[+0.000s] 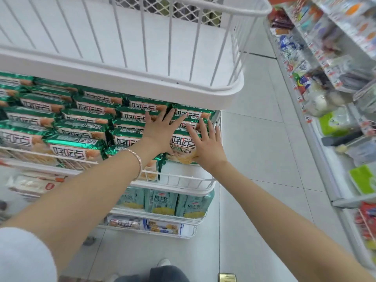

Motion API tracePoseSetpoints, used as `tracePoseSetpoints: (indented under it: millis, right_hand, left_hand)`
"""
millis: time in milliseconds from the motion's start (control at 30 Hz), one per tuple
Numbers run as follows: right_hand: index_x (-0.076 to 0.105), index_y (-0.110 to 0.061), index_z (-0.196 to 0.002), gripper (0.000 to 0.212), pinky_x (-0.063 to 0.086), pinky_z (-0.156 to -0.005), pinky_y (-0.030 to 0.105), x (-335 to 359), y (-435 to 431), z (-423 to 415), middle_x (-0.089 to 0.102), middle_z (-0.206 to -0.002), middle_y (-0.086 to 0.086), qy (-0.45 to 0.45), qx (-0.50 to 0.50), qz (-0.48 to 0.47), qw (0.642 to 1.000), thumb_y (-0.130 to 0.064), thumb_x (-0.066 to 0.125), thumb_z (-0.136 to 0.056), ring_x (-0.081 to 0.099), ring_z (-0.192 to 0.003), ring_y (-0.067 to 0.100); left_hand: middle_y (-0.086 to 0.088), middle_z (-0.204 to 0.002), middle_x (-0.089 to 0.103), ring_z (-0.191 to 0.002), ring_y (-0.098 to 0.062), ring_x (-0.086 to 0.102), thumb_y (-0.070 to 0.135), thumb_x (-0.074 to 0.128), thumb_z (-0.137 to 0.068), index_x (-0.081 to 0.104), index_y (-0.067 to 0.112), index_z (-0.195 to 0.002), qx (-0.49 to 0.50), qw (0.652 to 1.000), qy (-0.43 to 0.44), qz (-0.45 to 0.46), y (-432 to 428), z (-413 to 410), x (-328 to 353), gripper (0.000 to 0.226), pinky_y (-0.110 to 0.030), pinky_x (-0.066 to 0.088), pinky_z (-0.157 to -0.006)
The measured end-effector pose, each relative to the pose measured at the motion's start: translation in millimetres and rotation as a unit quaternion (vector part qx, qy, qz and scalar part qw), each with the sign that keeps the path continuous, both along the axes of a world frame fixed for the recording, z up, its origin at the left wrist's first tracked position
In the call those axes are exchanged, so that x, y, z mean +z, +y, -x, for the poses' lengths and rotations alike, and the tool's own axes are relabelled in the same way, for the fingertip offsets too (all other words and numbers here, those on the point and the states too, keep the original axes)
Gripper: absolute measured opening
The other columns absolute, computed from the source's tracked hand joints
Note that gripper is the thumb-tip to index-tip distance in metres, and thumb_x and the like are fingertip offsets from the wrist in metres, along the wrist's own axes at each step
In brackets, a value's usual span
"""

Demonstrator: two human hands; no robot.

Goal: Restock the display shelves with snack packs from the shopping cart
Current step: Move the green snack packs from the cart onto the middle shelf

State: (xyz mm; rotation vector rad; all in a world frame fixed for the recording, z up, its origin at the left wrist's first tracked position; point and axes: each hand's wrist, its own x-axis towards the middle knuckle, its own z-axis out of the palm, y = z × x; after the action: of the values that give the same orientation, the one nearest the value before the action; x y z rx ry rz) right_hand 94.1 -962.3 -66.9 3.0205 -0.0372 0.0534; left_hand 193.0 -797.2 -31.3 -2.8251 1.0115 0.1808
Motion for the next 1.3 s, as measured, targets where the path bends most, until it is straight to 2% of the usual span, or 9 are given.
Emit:
tracePoseSetpoints:
  millis: [167,233,333,500,567,700,833,1067,1300]
  right_hand:
    - [-0.003,-0.035,-0.158,0.107,-0.006,-0.120,0.061,15,1,4,-0.011,-0.167,0.013,0.036,-0.003,-0.046,0.998,-0.049,0.071,-0.083,-0.015,-0.152,0.036]
    - [0.013,-0.032,-0.159,0.090,-0.011,-0.119,0.060,27,4,7,0.000,-0.167,0.011,0.015,-0.014,-0.105,0.994,-0.058,0.055,-0.084,-0.007,-0.154,0.031]
    - [0.029,-0.023,-0.156,0.074,-0.005,-0.122,0.056,44,24,8,0.018,-0.165,0.013,-0.060,-0.038,-0.150,0.986,-0.053,0.035,-0.088,0.009,-0.154,0.030]
    - [0.033,-0.022,-0.153,0.062,0.001,-0.122,0.058,71,100,-13,0.026,-0.161,0.017,-0.090,-0.002,-0.158,0.983,-0.051,0.044,-0.099,0.021,-0.150,0.035]
    - [0.035,-0.021,-0.152,0.063,0.002,-0.122,0.058,78,145,-19,0.027,-0.161,0.016,-0.081,0.035,-0.148,0.985,-0.052,0.046,-0.099,0.021,-0.150,0.034]
    - [0.033,-0.020,-0.154,0.064,0.002,-0.123,0.055,80,257,-21,0.024,-0.162,0.014,-0.056,0.096,-0.155,0.982,-0.048,0.050,-0.099,0.018,-0.151,0.030]
    - [0.032,-0.020,-0.153,0.065,0.000,-0.124,0.055,67,381,-11,0.024,-0.162,0.013,-0.027,0.157,-0.149,0.976,-0.045,0.054,-0.098,0.018,-0.151,0.030]
    - [0.027,-0.017,-0.155,0.071,0.002,-0.122,0.057,27,561,17,0.028,-0.160,0.013,0.034,0.250,-0.195,0.948,-0.033,0.061,-0.094,0.020,-0.151,0.028]
    - [0.029,-0.019,-0.154,0.071,0.002,-0.123,0.057,-4,673,19,0.030,-0.158,0.011,0.152,0.320,-0.139,0.925,-0.028,0.062,-0.092,0.023,-0.149,0.027]
  left_hand:
    - [-0.001,-0.166,-0.016,-0.153,-0.025,-0.011,0.068,0.068,-0.078,-0.010,0.038,-0.157,-0.017,0.996,0.080,0.045,10,0,13,0.115,-0.067,-0.002,-0.116]
    - [-0.003,-0.167,-0.011,-0.154,-0.023,-0.004,0.057,0.060,-0.090,0.002,0.031,-0.160,-0.016,0.991,0.089,0.099,26,4,22,0.095,-0.056,0.002,-0.123]
    - [-0.003,-0.168,0.002,-0.154,-0.022,0.006,0.051,0.044,-0.100,0.016,0.024,-0.159,-0.012,0.986,0.050,0.158,65,15,31,0.071,-0.048,0.006,-0.124]
    - [-0.007,-0.154,0.043,-0.141,-0.027,0.039,0.034,0.049,-0.099,0.045,0.018,-0.146,0.073,0.966,-0.051,0.241,163,30,39,0.050,-0.048,0.029,-0.118]
    - [-0.008,-0.148,0.049,-0.135,-0.028,0.045,0.028,0.052,-0.098,0.050,0.015,-0.141,0.122,0.958,-0.064,0.250,214,37,43,0.045,-0.047,0.034,-0.113]
    - [-0.010,-0.139,0.055,-0.125,-0.032,0.052,0.024,0.051,-0.097,0.055,0.010,-0.136,0.195,0.948,-0.063,0.245,332,62,47,0.041,-0.045,0.044,-0.098]
    - [-0.014,-0.140,0.053,-0.125,-0.035,0.053,0.027,0.054,-0.098,0.053,0.009,-0.137,0.286,0.934,-0.048,0.211,461,99,38,0.043,-0.046,0.042,-0.099]
    - [-0.008,-0.133,0.055,-0.117,-0.032,0.057,0.028,0.049,-0.098,0.059,0.014,-0.128,0.437,0.877,-0.025,0.197,642,173,1,0.035,-0.047,0.045,-0.098]
    - [-0.010,-0.136,0.054,-0.122,-0.029,0.054,0.030,0.048,-0.099,0.056,0.013,-0.134,0.559,0.799,0.000,0.221,742,224,-25,0.040,-0.047,0.048,-0.099]
